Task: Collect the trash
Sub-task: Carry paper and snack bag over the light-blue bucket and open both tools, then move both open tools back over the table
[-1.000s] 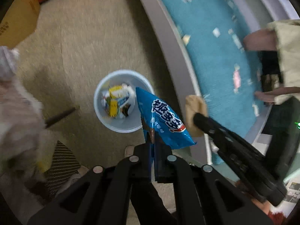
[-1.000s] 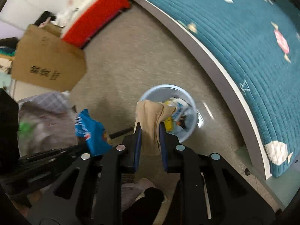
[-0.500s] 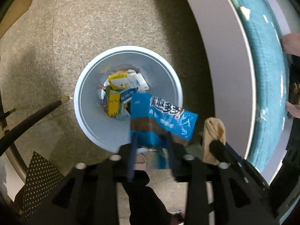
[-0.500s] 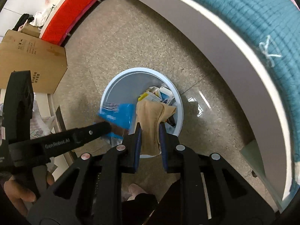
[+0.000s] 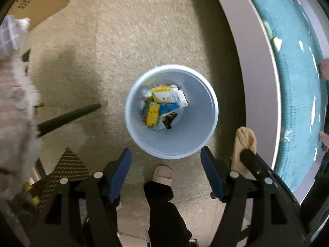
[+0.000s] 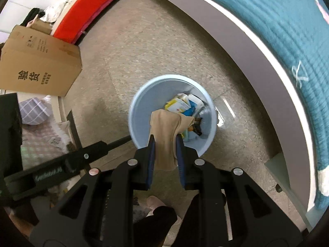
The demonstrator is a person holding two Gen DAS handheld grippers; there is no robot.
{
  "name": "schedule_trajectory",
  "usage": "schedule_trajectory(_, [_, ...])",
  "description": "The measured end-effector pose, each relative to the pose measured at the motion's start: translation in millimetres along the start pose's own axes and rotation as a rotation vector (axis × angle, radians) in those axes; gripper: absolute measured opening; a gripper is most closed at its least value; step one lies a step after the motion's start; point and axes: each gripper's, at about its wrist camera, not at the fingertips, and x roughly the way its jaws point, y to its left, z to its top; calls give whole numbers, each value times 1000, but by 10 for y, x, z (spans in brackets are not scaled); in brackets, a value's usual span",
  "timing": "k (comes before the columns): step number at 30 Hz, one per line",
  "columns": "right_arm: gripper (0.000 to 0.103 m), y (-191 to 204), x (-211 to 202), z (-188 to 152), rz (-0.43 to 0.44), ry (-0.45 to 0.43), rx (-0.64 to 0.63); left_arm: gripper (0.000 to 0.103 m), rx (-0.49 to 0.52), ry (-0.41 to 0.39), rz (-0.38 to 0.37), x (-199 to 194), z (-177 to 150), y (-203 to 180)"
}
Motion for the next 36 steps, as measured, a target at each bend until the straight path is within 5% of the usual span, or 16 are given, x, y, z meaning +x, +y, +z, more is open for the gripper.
schedule_trajectory(2, [32,110,-136,30,2,-5,-7,72,-20,-32,25,-261,-20,8])
schedule_trajectory(3, [56,153,-191,35,-3,-7,-8,72,-33,-39,27,-357,-21,24])
schedule_trajectory(4, [59,200,-276,39,-21,-18,-11,74,-44,-46,21,-448,-28,26])
schedule_trajectory(13, [59,664,-1143,-53,-17,-62,-57,75,-68,-119,-62,-1505,-278,181])
schedule_trajectory(21, [61,1427,-2062,-373,58,-162,-156,75,-15,-277,-136,-2725,-746,625])
schedule_trajectory(28, [63,2494,-2454,-806,179,-217,-291,80,-41,-461,-78,-3676,-1272,1688])
schedule_trajectory(36, [64,3702,-2200,-1446,249,-148,-460,80,-276,-476,-58,-3938,-1832,3186])
